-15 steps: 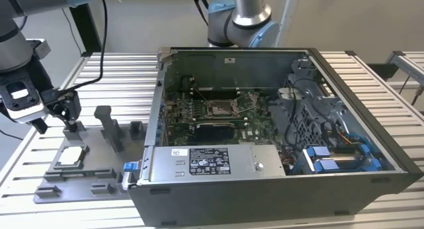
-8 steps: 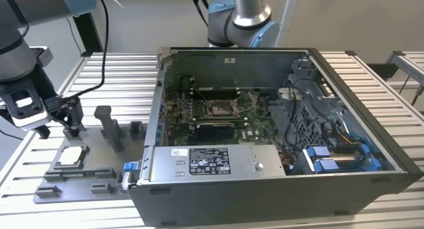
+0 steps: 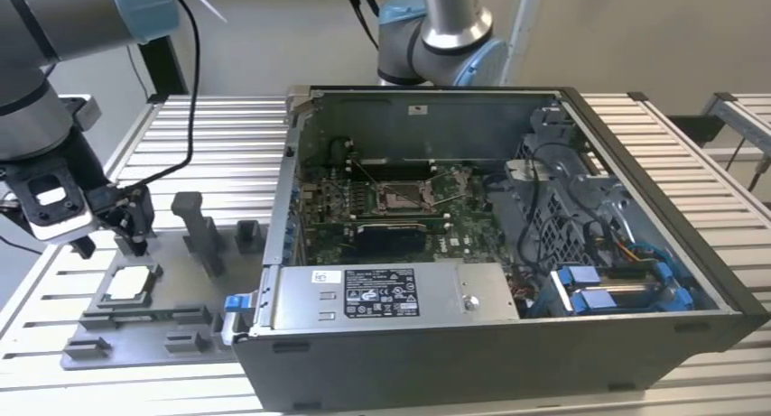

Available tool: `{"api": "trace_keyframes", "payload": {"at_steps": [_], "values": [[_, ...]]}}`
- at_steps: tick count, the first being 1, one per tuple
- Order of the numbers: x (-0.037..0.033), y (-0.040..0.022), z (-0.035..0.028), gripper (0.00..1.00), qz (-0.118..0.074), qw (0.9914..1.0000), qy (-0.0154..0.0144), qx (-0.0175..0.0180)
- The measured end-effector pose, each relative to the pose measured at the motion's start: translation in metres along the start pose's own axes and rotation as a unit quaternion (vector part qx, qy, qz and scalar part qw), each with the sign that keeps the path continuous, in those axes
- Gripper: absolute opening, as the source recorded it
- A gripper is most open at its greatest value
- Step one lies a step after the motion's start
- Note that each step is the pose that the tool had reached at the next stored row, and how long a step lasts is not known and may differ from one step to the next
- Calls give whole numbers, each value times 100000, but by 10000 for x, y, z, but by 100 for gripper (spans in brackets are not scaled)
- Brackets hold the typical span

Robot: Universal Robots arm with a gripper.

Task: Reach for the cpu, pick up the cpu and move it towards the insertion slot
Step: 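Pick up the cpu and move it towards the insertion slot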

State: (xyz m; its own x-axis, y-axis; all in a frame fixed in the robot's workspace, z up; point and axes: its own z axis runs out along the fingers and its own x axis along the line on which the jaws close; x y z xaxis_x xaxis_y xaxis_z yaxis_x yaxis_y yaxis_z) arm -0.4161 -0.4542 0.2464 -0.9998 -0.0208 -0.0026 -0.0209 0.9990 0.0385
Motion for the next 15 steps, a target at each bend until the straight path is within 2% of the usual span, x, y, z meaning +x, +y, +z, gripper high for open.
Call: {"api": "trace_keyframes", "payload": {"at_steps": [4,10,15], "values": [[20,-2,46,100,-41,100000,-157,-13],[24,-4,123,100,-266,99999,-180,-7],[37,-6,162,100,-688,99997,-341,-5]]}}
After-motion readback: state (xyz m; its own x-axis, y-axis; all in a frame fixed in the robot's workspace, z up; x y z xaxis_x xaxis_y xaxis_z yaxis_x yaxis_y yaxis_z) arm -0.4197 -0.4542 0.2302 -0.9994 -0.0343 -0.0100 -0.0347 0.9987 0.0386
